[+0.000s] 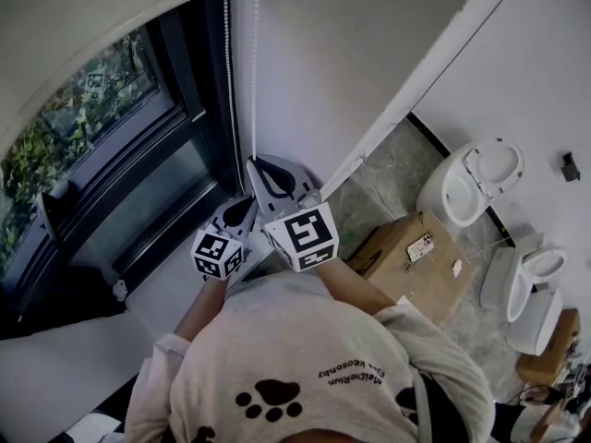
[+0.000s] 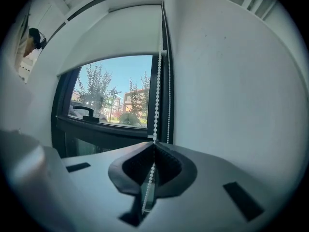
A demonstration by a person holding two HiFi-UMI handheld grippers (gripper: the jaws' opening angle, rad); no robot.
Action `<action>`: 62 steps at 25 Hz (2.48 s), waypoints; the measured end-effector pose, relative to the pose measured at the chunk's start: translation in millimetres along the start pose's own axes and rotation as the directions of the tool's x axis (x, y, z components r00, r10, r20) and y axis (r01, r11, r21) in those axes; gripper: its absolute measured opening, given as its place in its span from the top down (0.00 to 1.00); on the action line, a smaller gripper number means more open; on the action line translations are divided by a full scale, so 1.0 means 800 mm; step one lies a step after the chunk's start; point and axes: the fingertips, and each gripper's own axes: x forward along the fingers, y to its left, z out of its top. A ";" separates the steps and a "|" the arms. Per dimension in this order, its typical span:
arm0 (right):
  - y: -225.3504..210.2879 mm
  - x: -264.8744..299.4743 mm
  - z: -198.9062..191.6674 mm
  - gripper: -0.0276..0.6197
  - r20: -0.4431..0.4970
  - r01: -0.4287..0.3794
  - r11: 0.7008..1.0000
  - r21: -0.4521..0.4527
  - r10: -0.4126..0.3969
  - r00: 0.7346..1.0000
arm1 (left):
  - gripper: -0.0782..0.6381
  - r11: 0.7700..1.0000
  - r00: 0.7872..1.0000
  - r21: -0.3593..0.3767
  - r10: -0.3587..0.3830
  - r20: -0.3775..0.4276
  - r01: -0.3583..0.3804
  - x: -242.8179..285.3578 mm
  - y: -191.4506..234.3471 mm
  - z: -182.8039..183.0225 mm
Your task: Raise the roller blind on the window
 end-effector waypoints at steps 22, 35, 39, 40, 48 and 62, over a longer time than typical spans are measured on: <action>0.005 0.009 -0.014 0.94 -0.003 -0.009 1.000 0.001 0.009 1.000 | 0.74 0.996 0.993 0.093 -0.027 0.119 0.016 -0.036 -0.018 0.096; 0.002 0.009 -0.014 0.94 0.009 0.001 1.000 0.013 -0.001 1.000 | 0.74 0.993 0.985 0.091 0.060 0.163 -0.076 -0.067 -0.003 0.209; 0.004 0.010 -0.014 0.94 0.006 0.004 1.000 0.014 -0.004 1.000 | 0.74 0.990 0.979 0.110 0.069 0.190 -0.091 -0.076 -0.004 0.247; 0.004 0.010 -0.014 0.94 0.007 0.004 1.000 0.015 -0.005 1.000 | 0.74 0.989 0.978 0.115 0.071 0.195 -0.094 -0.078 -0.005 0.255; 0.012 0.012 -0.011 0.94 0.017 -0.002 1.000 0.008 0.002 1.000 | 0.76 0.985 0.977 0.166 0.019 0.213 -0.056 -0.071 -0.023 0.306; 0.015 0.012 -0.011 0.94 0.012 0.014 1.000 -0.024 -0.013 1.000 | 0.77 0.964 0.975 0.264 -0.034 0.221 -0.026 -0.045 -0.042 0.380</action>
